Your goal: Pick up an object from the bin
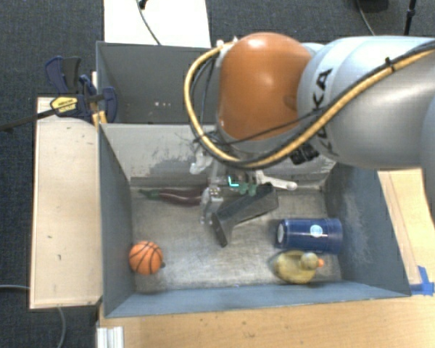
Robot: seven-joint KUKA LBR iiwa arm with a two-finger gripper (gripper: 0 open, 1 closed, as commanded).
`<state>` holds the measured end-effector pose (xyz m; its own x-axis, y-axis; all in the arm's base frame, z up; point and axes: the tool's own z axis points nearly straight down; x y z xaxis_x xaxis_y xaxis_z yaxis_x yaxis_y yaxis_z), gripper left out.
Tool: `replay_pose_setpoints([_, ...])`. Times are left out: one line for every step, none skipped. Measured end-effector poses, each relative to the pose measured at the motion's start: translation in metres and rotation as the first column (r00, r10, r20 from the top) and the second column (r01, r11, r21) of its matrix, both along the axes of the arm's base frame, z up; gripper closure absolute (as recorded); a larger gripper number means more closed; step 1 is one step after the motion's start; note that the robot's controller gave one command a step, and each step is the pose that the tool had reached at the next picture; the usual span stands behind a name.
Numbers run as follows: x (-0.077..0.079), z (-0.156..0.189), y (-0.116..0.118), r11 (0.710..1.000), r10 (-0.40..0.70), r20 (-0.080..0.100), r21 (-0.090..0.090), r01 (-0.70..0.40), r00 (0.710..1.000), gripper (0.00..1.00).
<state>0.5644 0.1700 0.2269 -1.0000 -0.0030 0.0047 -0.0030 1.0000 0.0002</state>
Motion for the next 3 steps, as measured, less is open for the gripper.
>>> replay_pose_setpoints([0.002,0.004,-0.001,1.0,-0.005,0.008,0.001,0.005,1.0,0.0])
replay_pose_setpoints([0.01,-0.046,-0.018,0.998,-0.068,0.013,0.003,0.068,0.998,0.0])
replay_pose_setpoints([0.01,-0.064,-0.063,0.987,0.163,0.005,0.0,-0.163,0.987,0.0])
